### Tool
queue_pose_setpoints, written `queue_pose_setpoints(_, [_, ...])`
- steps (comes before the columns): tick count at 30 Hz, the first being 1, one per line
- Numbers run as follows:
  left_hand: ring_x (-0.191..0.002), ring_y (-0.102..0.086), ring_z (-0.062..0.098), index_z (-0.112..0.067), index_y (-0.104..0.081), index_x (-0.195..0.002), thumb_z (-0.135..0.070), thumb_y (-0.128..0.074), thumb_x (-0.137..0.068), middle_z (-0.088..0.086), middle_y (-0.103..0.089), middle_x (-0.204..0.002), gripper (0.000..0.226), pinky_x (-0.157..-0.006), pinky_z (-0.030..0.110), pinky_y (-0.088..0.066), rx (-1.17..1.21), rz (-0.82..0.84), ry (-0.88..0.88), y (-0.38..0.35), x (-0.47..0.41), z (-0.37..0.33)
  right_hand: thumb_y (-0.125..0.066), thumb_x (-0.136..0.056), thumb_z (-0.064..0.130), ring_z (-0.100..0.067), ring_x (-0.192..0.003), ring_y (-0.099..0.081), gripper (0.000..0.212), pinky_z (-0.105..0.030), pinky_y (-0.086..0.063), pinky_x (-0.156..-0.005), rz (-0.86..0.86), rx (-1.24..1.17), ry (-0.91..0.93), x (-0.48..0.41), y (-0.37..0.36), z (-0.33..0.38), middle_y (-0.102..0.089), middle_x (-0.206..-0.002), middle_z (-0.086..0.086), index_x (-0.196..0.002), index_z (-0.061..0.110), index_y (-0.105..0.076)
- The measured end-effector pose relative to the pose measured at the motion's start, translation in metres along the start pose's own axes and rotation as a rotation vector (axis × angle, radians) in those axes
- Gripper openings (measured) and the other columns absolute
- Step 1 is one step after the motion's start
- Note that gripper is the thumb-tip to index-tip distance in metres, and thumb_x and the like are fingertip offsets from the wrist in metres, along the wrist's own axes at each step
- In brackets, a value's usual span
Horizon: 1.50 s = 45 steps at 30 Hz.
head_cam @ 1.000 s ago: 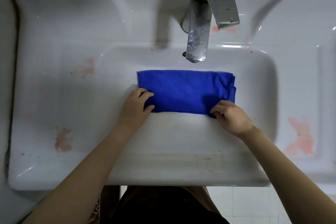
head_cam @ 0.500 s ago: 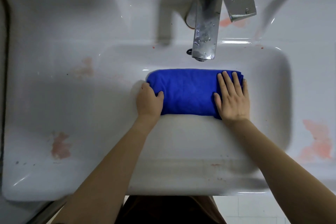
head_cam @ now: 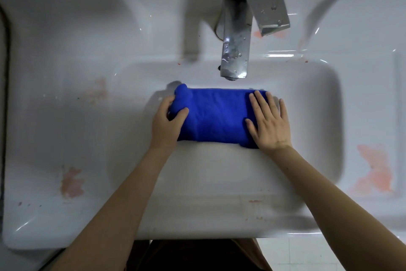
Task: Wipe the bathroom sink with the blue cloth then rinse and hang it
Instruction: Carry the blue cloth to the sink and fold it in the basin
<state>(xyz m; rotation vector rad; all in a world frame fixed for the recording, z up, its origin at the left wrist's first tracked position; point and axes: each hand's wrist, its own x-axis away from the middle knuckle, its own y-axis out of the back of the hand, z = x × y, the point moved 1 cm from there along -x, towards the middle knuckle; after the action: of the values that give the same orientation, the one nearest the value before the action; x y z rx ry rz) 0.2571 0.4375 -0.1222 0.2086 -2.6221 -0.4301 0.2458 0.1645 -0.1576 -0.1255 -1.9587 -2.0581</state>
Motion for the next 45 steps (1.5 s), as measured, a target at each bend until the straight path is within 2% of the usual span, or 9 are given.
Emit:
queue_pose_setpoints(5, [-0.082, -0.059, -0.002, -0.028, -0.06, -0.112, -0.019, -0.068, -0.085, -0.021, -0.064, -0.089, 0.029, -0.073, 0.007, -0.044, 0.038, 0.08, -0.089, -0.059, 0.018, -0.029, -0.028, -0.095, 0.054, -0.037, -0.147, -0.021, 0.069, -0.053, -0.01, -0.119, 0.015, 0.102, -0.04, 0.014, 0.014, -0.031, -0.029, -0.16, -0.008, -0.154, 0.018, -0.031])
queue_pose_setpoints(11, [-0.11, -0.056, 0.014, -0.015, -0.053, -0.132, -0.025, -0.071, -0.087, 0.001, -0.059, -0.124, 0.049, -0.099, 0.027, -0.044, -0.218, 0.242, -0.209, -0.136, 0.02, -0.029, -0.029, -0.096, 0.053, -0.035, -0.147, -0.023, 0.07, -0.046, -0.004, -0.12, -0.058, 0.163, -0.021, 0.02, 0.008, -0.048, -0.032, -0.158, -0.012, -0.152, 0.01, -0.034])
queue_pose_setpoints(16, [-0.084, -0.052, 0.001, -0.021, -0.053, -0.137, -0.029, -0.062, -0.093, -0.003, -0.055, -0.111, 0.046, -0.083, 0.015, -0.041, -0.373, 0.352, -0.241, -0.147, 0.016, -0.028, -0.024, -0.098, 0.053, -0.035, -0.149, -0.017, 0.072, -0.046, -0.004, -0.121, -0.052, 0.161, -0.023, 0.019, 0.004, -0.049, -0.027, -0.16, -0.012, -0.154, 0.008, -0.028])
queue_pose_setpoints(19, [-0.102, -0.06, 0.005, -0.018, -0.055, -0.137, -0.016, -0.056, -0.096, -0.002, -0.067, -0.122, 0.041, -0.089, 0.004, -0.038, -0.37, 0.4, -0.262, -0.135, 0.015, -0.028, -0.024, -0.098, 0.052, -0.035, -0.149, -0.017, 0.071, -0.047, -0.004, -0.121, -0.055, 0.156, -0.023, 0.019, 0.004, -0.05, -0.026, -0.16, -0.012, -0.154, 0.008, -0.028])
queue_pose_setpoints(23, [-0.115, -0.057, 0.013, -0.013, -0.057, -0.136, -0.015, -0.056, -0.096, 0.002, -0.063, -0.131, 0.04, -0.094, 0.018, -0.043, -0.441, 0.591, -0.365, -0.128, 0.018, -0.024, -0.025, -0.098, 0.052, -0.035, -0.149, -0.016, 0.071, -0.047, -0.005, -0.121, -0.059, 0.168, -0.024, 0.018, 0.001, -0.05, -0.025, -0.161, -0.012, -0.154, 0.008, -0.027])
queue_pose_setpoints(29, [-0.096, -0.055, 0.028, 0.001, -0.054, -0.114, -0.013, -0.067, -0.088, 0.017, -0.054, -0.11, 0.033, -0.087, 0.039, -0.049, -0.474, -0.037, -0.167, -0.095, 0.013, -0.009, -0.025, -0.098, 0.051, -0.035, -0.148, -0.019, 0.071, -0.047, -0.007, -0.121, -0.068, 0.175, -0.024, 0.019, 0.005, -0.048, -0.028, -0.16, -0.012, -0.153, 0.008, -0.029])
queue_pose_setpoints(33, [-0.093, -0.059, 0.031, 0.001, -0.056, -0.105, -0.021, -0.07, -0.087, 0.016, -0.063, -0.102, 0.032, -0.083, 0.042, -0.051, -0.368, 0.114, 0.014, -0.107, 0.008, -0.008, -0.027, -0.098, 0.051, -0.033, -0.149, -0.017, 0.07, -0.047, -0.006, -0.121, -0.087, 0.178, -0.025, 0.019, 0.003, -0.048, -0.028, -0.16, -0.012, -0.154, 0.008, -0.029])
queue_pose_setpoints(39, [-0.077, -0.042, 0.01, -0.017, -0.046, -0.091, -0.023, -0.06, -0.091, 0.004, -0.048, -0.09, 0.015, -0.07, 0.012, -0.035, -0.223, 0.032, -0.261, -0.079, 0.017, -0.005, -0.033, -0.099, 0.047, -0.036, -0.148, -0.019, 0.067, -0.048, -0.007, -0.121, -0.117, 0.155, -0.016, 0.019, 0.007, -0.046, -0.03, -0.158, -0.014, -0.153, 0.007, -0.031])
queue_pose_setpoints(45, [-0.076, -0.048, 0.02, -0.014, -0.043, -0.09, -0.017, -0.061, -0.093, 0.003, -0.051, -0.085, 0.019, -0.065, 0.028, -0.039, -0.268, 0.053, -0.017, -0.045, 0.007, 0.016, -0.04, -0.097, 0.041, -0.039, -0.147, -0.021, 0.066, -0.05, -0.01, -0.119, -0.142, 0.169, -0.012, 0.017, 0.006, -0.043, -0.032, -0.157, -0.016, -0.152, 0.005, -0.032])
